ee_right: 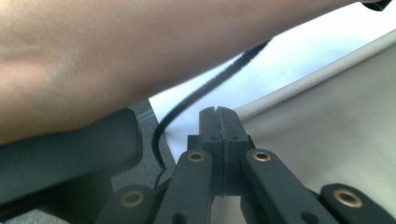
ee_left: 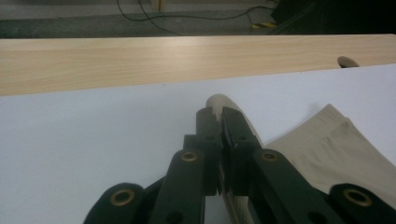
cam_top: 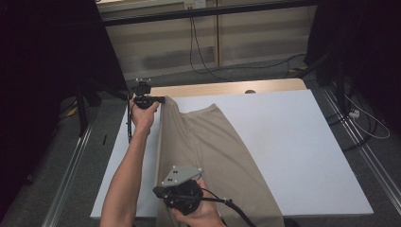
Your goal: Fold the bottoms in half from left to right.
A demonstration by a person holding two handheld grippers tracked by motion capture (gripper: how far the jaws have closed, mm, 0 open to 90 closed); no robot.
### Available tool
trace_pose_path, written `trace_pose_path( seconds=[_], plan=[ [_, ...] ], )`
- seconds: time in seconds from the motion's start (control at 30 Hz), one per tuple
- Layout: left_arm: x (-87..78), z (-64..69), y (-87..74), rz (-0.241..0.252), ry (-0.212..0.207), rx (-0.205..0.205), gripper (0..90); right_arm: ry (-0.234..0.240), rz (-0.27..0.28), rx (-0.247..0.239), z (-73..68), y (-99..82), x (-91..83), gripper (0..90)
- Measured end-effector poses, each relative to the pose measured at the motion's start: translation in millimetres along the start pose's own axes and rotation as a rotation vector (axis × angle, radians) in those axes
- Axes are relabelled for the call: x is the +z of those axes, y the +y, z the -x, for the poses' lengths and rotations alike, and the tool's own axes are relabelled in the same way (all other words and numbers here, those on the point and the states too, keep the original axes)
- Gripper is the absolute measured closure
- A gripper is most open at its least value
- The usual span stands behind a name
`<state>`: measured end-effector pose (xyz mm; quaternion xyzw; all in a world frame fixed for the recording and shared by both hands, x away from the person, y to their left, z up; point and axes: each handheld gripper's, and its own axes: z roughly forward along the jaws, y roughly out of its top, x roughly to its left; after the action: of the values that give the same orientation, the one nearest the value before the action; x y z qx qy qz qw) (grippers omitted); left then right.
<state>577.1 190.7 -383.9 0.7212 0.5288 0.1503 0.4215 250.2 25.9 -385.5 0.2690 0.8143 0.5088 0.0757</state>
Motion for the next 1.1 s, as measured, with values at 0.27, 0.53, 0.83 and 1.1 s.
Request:
trace_pose_path(
  seconds=[0.27,0.53,0.83,1.1],
  plan=[
    [14.6,31.5,0.2,0.002,-0.041,0.021,86.6,-0.074,-0.003,0.019,17.3,-23.2,-41.9,90.0],
    [28.5,59.9,-1.5,0.003,-0.059,0.037,86.5,-0.17,-0.041,0.048,43.1,-55.0,-81.6,90.0],
    [40.9,81.6,7.0,-0.018,-0.065,0.048,86.5,-0.222,0.003,0.104,56.3,-70.0,-113.3,90.0],
    [49.1,96.0,16.5,-0.005,-0.072,0.087,86.4,-0.279,0.026,0.121,69.2,-75.2,-138.8,90.0]
  ],
)
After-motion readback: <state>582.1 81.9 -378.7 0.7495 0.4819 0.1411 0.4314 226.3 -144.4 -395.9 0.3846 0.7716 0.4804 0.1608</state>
